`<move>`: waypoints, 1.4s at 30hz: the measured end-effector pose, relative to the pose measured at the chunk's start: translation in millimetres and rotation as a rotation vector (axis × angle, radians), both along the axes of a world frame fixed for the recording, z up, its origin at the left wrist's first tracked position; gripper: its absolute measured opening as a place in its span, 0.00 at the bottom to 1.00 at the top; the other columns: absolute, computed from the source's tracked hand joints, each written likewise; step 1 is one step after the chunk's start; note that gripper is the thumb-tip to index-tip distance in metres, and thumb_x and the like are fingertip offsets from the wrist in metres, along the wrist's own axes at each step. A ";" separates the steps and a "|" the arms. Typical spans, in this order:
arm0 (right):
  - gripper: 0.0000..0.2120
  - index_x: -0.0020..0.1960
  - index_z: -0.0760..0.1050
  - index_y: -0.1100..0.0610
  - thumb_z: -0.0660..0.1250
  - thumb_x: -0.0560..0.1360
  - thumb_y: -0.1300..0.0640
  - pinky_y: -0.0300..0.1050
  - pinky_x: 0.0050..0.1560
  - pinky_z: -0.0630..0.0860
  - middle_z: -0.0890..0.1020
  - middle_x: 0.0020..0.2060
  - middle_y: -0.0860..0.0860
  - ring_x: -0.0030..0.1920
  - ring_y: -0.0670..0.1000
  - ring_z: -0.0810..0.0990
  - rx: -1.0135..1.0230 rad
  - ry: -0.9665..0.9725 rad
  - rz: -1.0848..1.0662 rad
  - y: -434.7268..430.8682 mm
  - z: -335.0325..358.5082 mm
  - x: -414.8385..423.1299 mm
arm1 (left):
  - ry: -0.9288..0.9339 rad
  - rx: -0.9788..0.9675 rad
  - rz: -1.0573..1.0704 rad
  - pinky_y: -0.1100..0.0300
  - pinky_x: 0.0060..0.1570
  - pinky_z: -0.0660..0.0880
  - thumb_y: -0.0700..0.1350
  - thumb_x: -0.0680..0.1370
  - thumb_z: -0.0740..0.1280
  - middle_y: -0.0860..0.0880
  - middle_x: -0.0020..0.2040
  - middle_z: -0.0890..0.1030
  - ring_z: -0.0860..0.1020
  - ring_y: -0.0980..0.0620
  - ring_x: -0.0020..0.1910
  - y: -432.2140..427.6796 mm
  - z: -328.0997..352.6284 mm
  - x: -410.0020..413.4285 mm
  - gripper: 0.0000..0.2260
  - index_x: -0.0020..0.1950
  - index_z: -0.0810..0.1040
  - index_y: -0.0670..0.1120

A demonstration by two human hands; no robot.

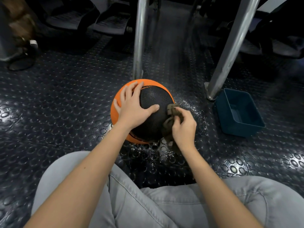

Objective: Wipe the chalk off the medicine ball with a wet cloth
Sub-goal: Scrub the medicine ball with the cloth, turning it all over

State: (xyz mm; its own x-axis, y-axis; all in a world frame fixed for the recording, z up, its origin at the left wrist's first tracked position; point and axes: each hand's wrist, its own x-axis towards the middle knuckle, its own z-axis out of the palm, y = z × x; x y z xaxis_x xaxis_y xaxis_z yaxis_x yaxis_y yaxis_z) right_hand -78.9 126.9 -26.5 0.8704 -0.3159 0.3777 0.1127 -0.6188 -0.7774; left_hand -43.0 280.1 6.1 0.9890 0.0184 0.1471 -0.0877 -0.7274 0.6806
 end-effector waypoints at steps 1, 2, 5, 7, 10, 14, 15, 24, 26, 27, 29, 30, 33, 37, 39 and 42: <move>0.13 0.56 0.77 0.66 0.61 0.73 0.72 0.27 0.52 0.64 0.80 0.50 0.58 0.52 0.55 0.78 0.040 0.044 -0.041 -6.5 0.4 4.8 | 0.000 0.009 0.002 0.40 0.72 0.43 0.61 0.71 0.70 0.57 0.76 0.54 0.47 0.52 0.75 -1.7 0.3 -0.5 0.37 0.76 0.57 0.57; 0.14 0.56 0.77 0.66 0.62 0.73 0.72 0.25 0.52 0.63 0.80 0.51 0.59 0.52 0.54 0.77 0.069 0.060 -0.070 -8.4 0.0 5.1 | -0.003 0.020 0.000 0.40 0.72 0.42 0.61 0.71 0.69 0.57 0.76 0.53 0.46 0.53 0.75 -3.5 1.4 -0.1 0.37 0.76 0.56 0.57; 0.13 0.54 0.78 0.65 0.63 0.73 0.72 0.20 0.50 0.62 0.79 0.47 0.55 0.48 0.45 0.74 0.083 0.003 -0.027 9.8 -1.2 -16.4 | -0.003 0.013 0.003 0.40 0.72 0.43 0.61 0.71 0.69 0.57 0.76 0.54 0.47 0.52 0.75 -2.8 2.9 2.1 0.37 0.75 0.57 0.57; 0.13 0.53 0.78 0.64 0.62 0.72 0.72 0.21 0.51 0.63 0.78 0.46 0.53 0.47 0.42 0.74 0.057 -0.045 0.040 18.3 -2.1 -26.4 | -0.001 0.008 -0.002 0.40 0.72 0.43 0.61 0.71 0.69 0.57 0.76 0.54 0.48 0.52 0.75 0.1 2.1 2.4 0.36 0.75 0.57 0.57; 0.13 0.53 0.79 0.64 0.61 0.72 0.72 0.26 0.51 0.66 0.79 0.47 0.55 0.48 0.49 0.76 0.015 -0.067 0.024 11.4 6.8 -2.9 | -0.017 0.019 -0.003 0.40 0.72 0.43 0.61 0.71 0.70 0.56 0.76 0.54 0.47 0.52 0.75 1.9 0.2 -0.4 0.37 0.75 0.57 0.57; 0.13 0.53 0.79 0.62 0.61 0.73 0.71 0.32 0.52 0.66 0.79 0.47 0.55 0.50 0.53 0.77 -0.049 -0.040 0.039 1.1 15.0 19.3 | -0.002 0.036 0.004 0.41 0.72 0.42 0.62 0.71 0.69 0.57 0.76 0.53 0.47 0.53 0.75 -1.6 1.0 1.0 0.37 0.76 0.56 0.57; 0.13 0.53 0.79 0.63 0.61 0.72 0.71 0.32 0.52 0.66 0.80 0.47 0.55 0.49 0.52 0.77 -0.052 -0.052 0.048 2.9 9.7 10.8 | -0.006 0.033 0.018 0.40 0.72 0.43 0.62 0.71 0.69 0.56 0.76 0.54 0.47 0.52 0.75 -2.6 0.9 2.3 0.37 0.76 0.57 0.56; 0.13 0.52 0.79 0.64 0.60 0.72 0.72 0.23 0.50 0.63 0.79 0.45 0.56 0.47 0.47 0.75 -0.004 -0.094 -0.006 8.4 9.9 -1.6 | -0.015 0.063 -0.019 0.41 0.72 0.42 0.62 0.71 0.69 0.57 0.76 0.54 0.47 0.53 0.75 -8.6 3.7 -0.4 0.38 0.76 0.56 0.57; 0.13 0.52 0.78 0.63 0.60 0.73 0.71 0.28 0.49 0.65 0.79 0.47 0.56 0.48 0.51 0.76 -0.053 -0.069 -0.001 6.6 19.8 16.1 | -0.009 0.078 -0.037 0.41 0.72 0.41 0.62 0.71 0.69 0.57 0.76 0.53 0.47 0.53 0.76 -10.3 2.8 -1.2 0.38 0.76 0.56 0.57; 0.13 0.53 0.78 0.63 0.59 0.73 0.70 0.33 0.50 0.67 0.78 0.47 0.56 0.49 0.53 0.76 -0.073 -0.062 0.006 7.3 18.0 15.5 | -0.006 0.080 -0.041 0.41 0.72 0.42 0.62 0.71 0.69 0.57 0.76 0.53 0.47 0.53 0.76 -11.0 3.3 -0.8 0.37 0.76 0.56 0.57; 0.13 0.54 0.78 0.63 0.59 0.73 0.68 0.41 0.52 0.70 0.78 0.47 0.55 0.49 0.55 0.77 -0.086 -0.084 0.025 8.0 4.2 -1.9 | -0.003 0.070 -0.033 0.41 0.72 0.42 0.62 0.72 0.68 0.57 0.76 0.54 0.47 0.53 0.75 -12.0 5.1 1.9 0.37 0.76 0.56 0.56; 0.14 0.54 0.78 0.63 0.58 0.72 0.67 0.44 0.52 0.71 0.78 0.46 0.55 0.48 0.56 0.77 -0.085 -0.089 0.032 7.8 -6.5 -15.9 | -0.001 0.069 -0.031 0.41 0.72 0.42 0.62 0.72 0.68 0.57 0.76 0.54 0.47 0.53 0.75 -12.3 5.9 2.7 0.37 0.76 0.56 0.56; 0.14 0.53 0.79 0.61 0.58 0.72 0.67 0.38 0.51 0.70 0.78 0.45 0.52 0.47 0.54 0.77 -0.089 -0.004 0.073 8.0 -28.8 -52.5 | 0.013 0.063 -0.039 0.41 0.72 0.41 0.62 0.72 0.68 0.57 0.76 0.53 0.47 0.53 0.75 -11.7 5.4 2.6 0.37 0.76 0.56 0.56; 0.13 0.50 0.79 0.62 0.59 0.71 0.70 0.27 0.51 0.66 0.78 0.44 0.55 0.47 0.48 0.75 -0.024 -0.107 -0.013 4.2 2.8 -30.3 | 0.001 0.051 -0.032 0.41 0.72 0.42 0.61 0.72 0.68 0.57 0.76 0.53 0.47 0.53 0.75 -7.4 5.0 3.2 0.36 0.76 0.56 0.57; 0.13 0.52 0.79 0.63 0.60 0.72 0.71 0.30 0.51 0.66 0.78 0.46 0.57 0.49 0.51 0.75 -0.048 -0.102 -0.030 1.5 23.0 2.6 | -0.015 0.054 -0.033 0.41 0.72 0.43 0.62 0.71 0.69 0.58 0.75 0.55 0.48 0.53 0.75 -6.2 3.9 3.0 0.37 0.76 0.57 0.57; 0.14 0.54 0.78 0.61 0.59 0.74 0.69 0.38 0.50 0.67 0.77 0.48 0.57 0.49 0.58 0.76 -0.139 -0.061 0.029 10.4 17.0 17.5 | -0.006 0.049 -0.030 0.42 0.73 0.43 0.62 0.71 0.69 0.58 0.75 0.55 0.48 0.53 0.75 -6.3 3.4 3.2 0.37 0.76 0.57 0.57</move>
State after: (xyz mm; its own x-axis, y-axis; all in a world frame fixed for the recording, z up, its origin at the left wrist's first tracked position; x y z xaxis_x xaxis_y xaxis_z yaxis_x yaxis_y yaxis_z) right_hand -61.4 137.3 -9.5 0.8523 -0.2318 0.4689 0.1768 -0.7160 -0.6753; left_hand -39.9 273.8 9.5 0.9880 -0.0184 0.1531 -0.1139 -0.7566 0.6439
